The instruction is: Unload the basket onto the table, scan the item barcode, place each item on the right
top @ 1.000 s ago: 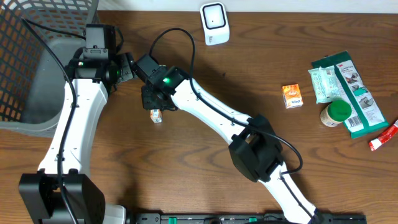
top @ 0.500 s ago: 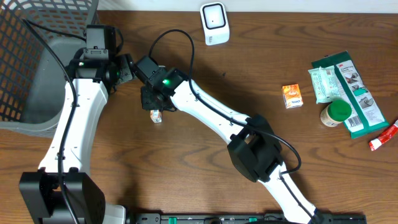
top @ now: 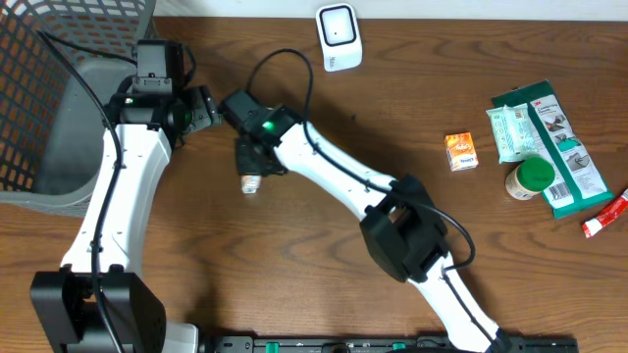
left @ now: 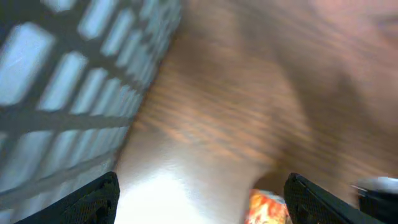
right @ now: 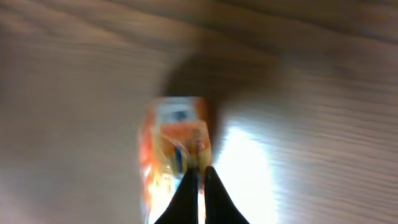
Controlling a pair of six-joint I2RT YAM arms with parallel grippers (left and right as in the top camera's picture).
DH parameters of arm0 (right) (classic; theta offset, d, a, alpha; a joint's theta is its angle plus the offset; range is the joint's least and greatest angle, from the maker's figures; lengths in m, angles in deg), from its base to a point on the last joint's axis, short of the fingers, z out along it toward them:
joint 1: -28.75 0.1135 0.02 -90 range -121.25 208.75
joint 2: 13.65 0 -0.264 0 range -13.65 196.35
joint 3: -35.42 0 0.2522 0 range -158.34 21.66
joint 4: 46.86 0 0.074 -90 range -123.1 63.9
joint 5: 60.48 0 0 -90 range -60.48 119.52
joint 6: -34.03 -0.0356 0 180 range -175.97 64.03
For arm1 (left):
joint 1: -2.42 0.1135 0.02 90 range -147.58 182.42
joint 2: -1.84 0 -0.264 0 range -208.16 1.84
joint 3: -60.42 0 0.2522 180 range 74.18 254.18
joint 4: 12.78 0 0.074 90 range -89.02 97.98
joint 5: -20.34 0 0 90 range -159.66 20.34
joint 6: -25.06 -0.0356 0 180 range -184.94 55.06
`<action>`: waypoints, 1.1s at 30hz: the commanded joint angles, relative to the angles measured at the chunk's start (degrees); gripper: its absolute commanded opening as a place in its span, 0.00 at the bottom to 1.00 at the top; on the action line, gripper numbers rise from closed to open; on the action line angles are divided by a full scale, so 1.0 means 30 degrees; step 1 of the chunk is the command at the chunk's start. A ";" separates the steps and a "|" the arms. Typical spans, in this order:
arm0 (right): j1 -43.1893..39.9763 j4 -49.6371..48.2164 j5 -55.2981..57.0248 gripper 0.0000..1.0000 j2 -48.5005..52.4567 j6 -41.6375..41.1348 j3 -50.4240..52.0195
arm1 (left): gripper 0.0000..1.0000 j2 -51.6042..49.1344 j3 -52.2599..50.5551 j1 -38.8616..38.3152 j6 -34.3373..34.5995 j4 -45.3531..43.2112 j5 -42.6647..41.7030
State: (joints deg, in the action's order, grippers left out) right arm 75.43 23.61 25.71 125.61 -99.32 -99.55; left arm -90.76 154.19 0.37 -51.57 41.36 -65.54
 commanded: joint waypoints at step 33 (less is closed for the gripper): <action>-0.2863 0.2463 -0.0437 0.02 -0.0109 1.1919 0.0372 | 0.86 0.0663 0.0590 -0.0284 0.0197 -0.0036 -0.1144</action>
State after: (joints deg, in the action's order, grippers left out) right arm 66.14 31.24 21.45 127.29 -65.51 -98.56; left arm -89.86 154.49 -0.63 -51.44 41.23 -68.31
